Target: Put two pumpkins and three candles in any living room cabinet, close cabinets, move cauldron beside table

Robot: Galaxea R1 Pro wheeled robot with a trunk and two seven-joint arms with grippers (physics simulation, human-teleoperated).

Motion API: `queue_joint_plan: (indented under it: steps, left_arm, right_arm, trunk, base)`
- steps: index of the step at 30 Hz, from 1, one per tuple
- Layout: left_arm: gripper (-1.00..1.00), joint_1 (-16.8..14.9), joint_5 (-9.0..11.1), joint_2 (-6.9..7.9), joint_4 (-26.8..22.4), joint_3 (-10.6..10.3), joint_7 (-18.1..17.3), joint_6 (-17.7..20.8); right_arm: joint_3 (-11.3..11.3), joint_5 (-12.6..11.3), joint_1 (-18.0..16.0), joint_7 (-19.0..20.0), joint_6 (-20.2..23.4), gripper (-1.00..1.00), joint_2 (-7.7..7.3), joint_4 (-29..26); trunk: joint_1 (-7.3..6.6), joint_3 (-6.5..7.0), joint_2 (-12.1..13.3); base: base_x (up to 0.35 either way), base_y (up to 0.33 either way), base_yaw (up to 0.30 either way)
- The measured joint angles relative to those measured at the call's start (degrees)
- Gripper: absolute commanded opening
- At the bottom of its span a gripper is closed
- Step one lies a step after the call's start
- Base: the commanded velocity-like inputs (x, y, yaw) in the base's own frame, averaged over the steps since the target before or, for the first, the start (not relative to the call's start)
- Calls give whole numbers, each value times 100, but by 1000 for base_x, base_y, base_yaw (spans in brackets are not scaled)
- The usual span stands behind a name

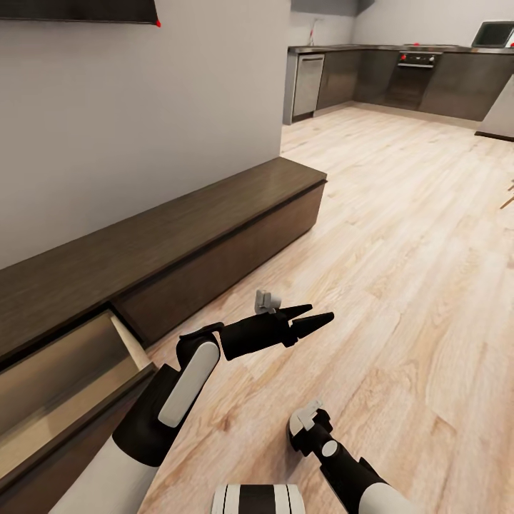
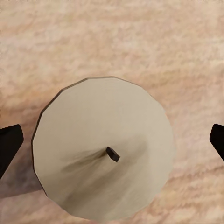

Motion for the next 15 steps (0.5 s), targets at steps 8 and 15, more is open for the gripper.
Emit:
queue_joint_plan:
  steps: [8, 15]
  left_arm:
    - [100, 0, 0, 0, 0, 0, 0, 0]
    - [100, 0, -2, 0, 2, 0, 0, -1]
  right_arm:
    - [0, 2, 0, 4, 0, 100, -1, 0]
    - [3, 4, 0, 1, 0, 100, 2, 0]
  trunk:
    - [0, 8, 0]
    - [3, -6, -1]
  base:
    - [0, 0, -38]
    - [0, 0, -27]
